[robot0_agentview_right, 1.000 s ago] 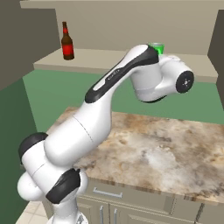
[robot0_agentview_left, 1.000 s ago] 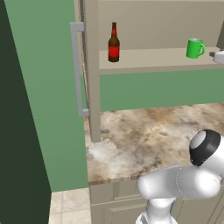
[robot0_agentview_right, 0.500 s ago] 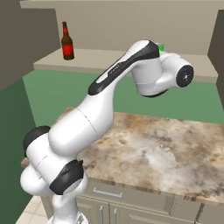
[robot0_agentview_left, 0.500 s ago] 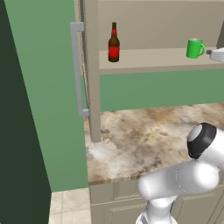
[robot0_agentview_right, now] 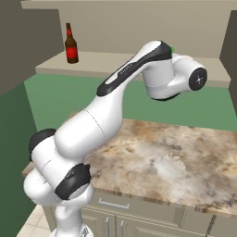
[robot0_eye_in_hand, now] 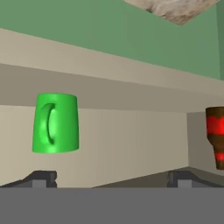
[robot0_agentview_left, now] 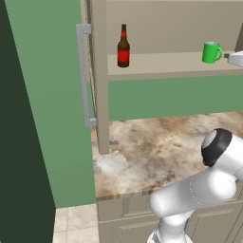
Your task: Open the cabinet directly in front. Then move the beer and the mug to the dining counter with the jar on it.
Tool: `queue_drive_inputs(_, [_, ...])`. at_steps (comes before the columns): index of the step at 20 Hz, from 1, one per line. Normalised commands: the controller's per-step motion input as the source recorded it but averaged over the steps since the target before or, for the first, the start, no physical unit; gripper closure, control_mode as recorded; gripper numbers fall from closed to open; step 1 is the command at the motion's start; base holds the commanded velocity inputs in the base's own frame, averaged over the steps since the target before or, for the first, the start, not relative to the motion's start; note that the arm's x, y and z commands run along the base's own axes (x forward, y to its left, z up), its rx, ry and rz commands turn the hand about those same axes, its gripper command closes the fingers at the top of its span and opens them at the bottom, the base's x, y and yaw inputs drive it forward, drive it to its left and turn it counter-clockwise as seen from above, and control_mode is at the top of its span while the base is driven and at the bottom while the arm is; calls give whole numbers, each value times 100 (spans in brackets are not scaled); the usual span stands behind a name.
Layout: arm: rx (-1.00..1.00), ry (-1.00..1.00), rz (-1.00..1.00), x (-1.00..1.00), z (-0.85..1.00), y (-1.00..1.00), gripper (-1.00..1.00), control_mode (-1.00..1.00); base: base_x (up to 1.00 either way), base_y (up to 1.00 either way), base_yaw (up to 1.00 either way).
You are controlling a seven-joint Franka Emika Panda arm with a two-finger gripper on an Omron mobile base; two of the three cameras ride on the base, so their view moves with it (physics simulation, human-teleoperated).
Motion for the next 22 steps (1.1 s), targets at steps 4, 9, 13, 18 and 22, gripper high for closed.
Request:
queue_drive_inputs(4, [-6,0,0,8,0,-18,-100,-100,0,0,0])
queue_drive_inputs(9, [-3,0,0,8,0,-8,-100,-100,0,0,0])
queue_drive_inputs(13, [0,3,0,10,0,0,-100,-100,0,0,0])
queue_drive_inputs(18, [0,8,0,12,-8,0,-100,-100,0,0,0])
queue_drive_inputs(22, [0,6,0,12,-6,0,-100,-100,0,0,0])
